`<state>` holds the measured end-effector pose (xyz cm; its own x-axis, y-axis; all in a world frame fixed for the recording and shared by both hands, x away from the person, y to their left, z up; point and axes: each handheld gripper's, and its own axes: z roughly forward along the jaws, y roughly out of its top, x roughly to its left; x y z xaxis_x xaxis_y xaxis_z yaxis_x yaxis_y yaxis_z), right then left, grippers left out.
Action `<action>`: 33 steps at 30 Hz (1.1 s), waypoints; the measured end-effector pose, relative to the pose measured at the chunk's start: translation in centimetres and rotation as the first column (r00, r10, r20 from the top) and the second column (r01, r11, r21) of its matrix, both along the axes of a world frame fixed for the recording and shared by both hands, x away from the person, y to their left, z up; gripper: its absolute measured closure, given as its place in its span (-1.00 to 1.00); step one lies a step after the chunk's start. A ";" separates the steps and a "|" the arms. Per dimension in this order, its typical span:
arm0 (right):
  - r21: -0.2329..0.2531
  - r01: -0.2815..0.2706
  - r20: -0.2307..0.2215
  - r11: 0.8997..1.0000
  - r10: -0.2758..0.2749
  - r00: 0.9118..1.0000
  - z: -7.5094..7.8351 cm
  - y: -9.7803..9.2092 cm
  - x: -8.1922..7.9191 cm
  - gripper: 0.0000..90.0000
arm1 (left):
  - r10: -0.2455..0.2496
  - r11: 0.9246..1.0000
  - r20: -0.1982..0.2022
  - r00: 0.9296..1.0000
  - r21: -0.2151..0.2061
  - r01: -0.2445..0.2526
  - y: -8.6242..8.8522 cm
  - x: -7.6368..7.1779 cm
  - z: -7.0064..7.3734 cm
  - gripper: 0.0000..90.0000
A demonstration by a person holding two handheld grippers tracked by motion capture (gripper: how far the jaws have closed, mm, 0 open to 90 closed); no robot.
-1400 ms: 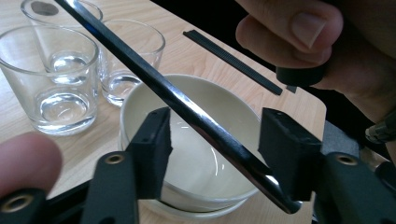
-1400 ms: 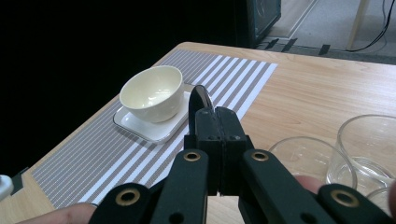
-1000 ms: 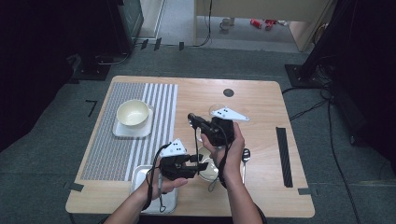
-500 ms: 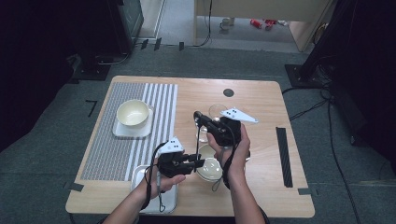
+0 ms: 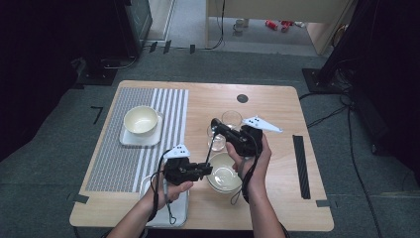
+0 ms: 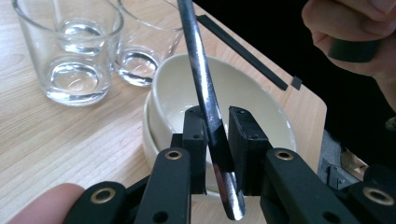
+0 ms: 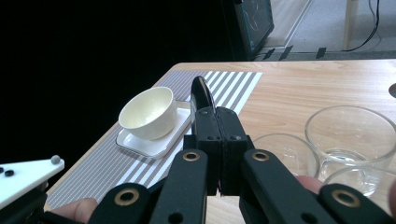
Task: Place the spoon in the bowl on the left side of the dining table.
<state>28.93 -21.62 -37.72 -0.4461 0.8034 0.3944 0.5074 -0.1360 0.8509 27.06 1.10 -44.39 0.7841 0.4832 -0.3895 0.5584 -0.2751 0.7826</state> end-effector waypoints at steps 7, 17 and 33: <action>0.043 -0.010 -0.006 0.999 0.010 1.000 -0.3 -1.2 -0.1 0.99 | 0.014 0.999 -0.026 1.000 -0.029 -0.015 0.7 0.7 -0.2 0.84; 0.089 -0.031 -0.006 0.996 0.032 0.999 -0.2 -2.1 -0.5 0.98 | 0.018 0.999 0.021 1.000 -0.043 -0.017 1.5 0.6 0.3 0.87; 0.128 -0.051 -0.004 0.990 0.052 0.999 -0.6 -3.0 -0.8 0.96 | -0.008 0.997 0.051 0.999 -0.078 0.012 2.5 0.9 0.5 0.89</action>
